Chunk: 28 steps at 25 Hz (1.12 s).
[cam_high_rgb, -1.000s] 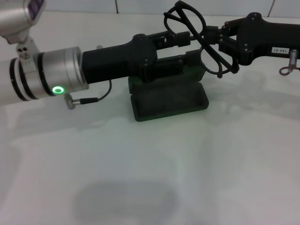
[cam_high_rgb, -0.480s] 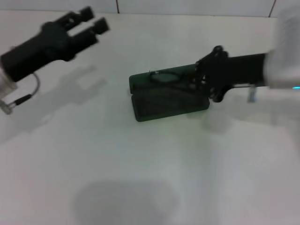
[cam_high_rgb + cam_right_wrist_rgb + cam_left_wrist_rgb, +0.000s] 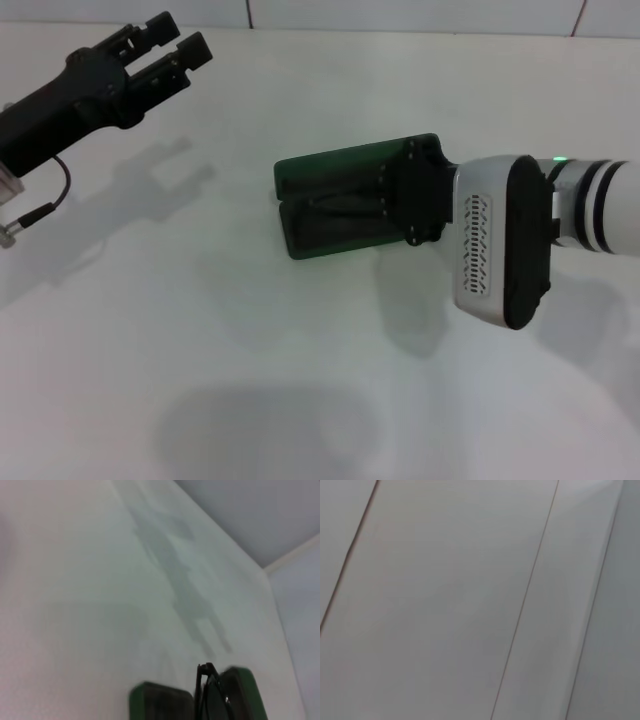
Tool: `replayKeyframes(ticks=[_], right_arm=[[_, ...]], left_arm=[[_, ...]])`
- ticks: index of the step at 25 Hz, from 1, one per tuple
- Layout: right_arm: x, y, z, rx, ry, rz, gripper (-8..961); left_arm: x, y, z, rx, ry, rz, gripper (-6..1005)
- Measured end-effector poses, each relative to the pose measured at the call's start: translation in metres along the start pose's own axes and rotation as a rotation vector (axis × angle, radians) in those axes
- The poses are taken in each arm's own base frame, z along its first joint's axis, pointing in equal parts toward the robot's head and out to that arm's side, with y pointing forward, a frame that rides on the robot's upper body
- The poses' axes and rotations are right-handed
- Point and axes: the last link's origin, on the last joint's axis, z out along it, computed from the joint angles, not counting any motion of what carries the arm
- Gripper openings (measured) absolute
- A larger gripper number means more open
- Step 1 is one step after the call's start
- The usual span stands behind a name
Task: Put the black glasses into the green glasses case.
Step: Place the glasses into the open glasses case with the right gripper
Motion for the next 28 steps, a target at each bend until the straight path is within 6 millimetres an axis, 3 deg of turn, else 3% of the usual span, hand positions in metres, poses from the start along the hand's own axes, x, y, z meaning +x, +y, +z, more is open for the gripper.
replayKeyframes(ticks=[21,27,28], right_arm=[[0.004,0.015,0.016,0.088,0.068,-0.074,61],[0.000,0.024,0.015,0.087,0.061,-0.081,113],[-0.001,0.025,0.014,0.080,0.055,-0.078,156]], left_arm=[[-0.003,0.002,0.018,-0.024,-0.025,0.013,692],[-0.005,0.003,0.018,-0.023,-0.025,0.016,692],[-0.005,0.003,0.018,-0.022,-0.025,0.015,692]])
